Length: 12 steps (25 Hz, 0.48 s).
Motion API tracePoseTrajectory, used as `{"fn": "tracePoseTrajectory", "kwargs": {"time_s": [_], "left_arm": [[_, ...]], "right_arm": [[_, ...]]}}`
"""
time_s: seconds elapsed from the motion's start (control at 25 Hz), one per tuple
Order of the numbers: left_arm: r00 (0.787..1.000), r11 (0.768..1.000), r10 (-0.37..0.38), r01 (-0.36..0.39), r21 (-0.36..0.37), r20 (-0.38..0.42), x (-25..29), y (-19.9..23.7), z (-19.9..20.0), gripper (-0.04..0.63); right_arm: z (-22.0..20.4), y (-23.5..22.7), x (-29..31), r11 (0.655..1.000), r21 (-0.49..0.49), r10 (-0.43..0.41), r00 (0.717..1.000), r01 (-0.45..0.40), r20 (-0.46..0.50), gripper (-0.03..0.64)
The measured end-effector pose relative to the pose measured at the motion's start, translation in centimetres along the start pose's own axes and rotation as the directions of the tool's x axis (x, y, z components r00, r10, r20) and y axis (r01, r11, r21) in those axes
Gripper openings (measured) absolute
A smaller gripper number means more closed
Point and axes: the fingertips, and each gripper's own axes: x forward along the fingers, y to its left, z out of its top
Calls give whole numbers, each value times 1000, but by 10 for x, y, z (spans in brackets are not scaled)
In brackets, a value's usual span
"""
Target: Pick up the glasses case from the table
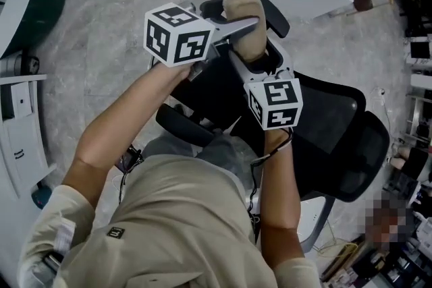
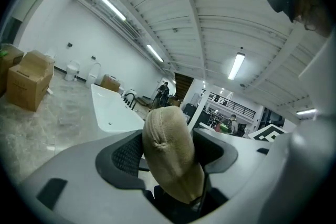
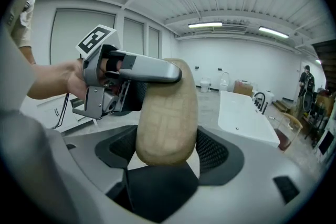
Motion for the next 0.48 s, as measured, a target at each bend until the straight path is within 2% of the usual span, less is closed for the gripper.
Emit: {"fn": "tracePoseTrajectory", "kwargs": {"time_s": [0.32,0.48], "left_arm": [[996,995,-32,24,93,88,-42,-61,45,301],[990,991,-43,25,130,133,-65,-88,58,301]], "right_arm": [[48,23,-56,992,-118,-36,997,44,70,341],[68,35,-83,970,-225,-77,992,97,96,339]]}}
